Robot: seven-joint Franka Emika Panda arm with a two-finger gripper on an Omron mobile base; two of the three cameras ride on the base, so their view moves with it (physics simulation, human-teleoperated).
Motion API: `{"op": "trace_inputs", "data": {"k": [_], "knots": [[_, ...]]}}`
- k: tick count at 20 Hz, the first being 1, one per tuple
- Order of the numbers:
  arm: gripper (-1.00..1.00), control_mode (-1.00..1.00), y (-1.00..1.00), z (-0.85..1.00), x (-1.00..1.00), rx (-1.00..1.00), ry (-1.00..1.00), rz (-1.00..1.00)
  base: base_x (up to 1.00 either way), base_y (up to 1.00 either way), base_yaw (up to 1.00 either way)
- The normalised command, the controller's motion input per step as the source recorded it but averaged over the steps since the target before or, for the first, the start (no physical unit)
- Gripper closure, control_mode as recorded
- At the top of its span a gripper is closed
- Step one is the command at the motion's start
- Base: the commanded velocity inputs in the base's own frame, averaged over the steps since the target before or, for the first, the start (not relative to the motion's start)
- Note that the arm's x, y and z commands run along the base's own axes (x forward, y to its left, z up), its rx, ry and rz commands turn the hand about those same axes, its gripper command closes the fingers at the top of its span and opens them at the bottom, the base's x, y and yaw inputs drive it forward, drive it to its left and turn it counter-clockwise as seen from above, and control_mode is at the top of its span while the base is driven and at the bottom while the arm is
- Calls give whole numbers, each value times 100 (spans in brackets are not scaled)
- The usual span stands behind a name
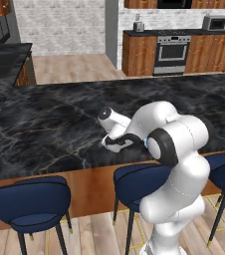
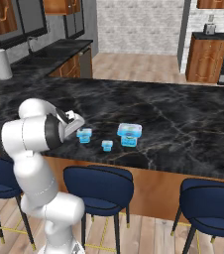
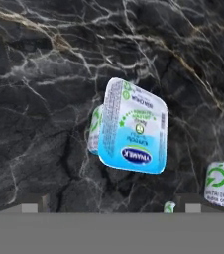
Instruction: Stack the yogurt containers by placing the smaller containers on top of the larger containers.
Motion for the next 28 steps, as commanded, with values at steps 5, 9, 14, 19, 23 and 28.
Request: {"op": "trace_inputs", "data": {"k": [5,9,14,19,23,28], "knots": [[-100,-100,0,-9,7,0,0,0,0,0,0],[-100,-100,0,-7,6,0,0,0,0,0,0],[-100,-100,0,-8,5,0,0,0,0,0,0],[-100,-100,0,-4,8,0,0,0,0,0,0],[-100,-100,0,-6,16,0,0,0,0,0,0],[-100,-100,0,-2,15,0,0,0,0,0,0]]}}
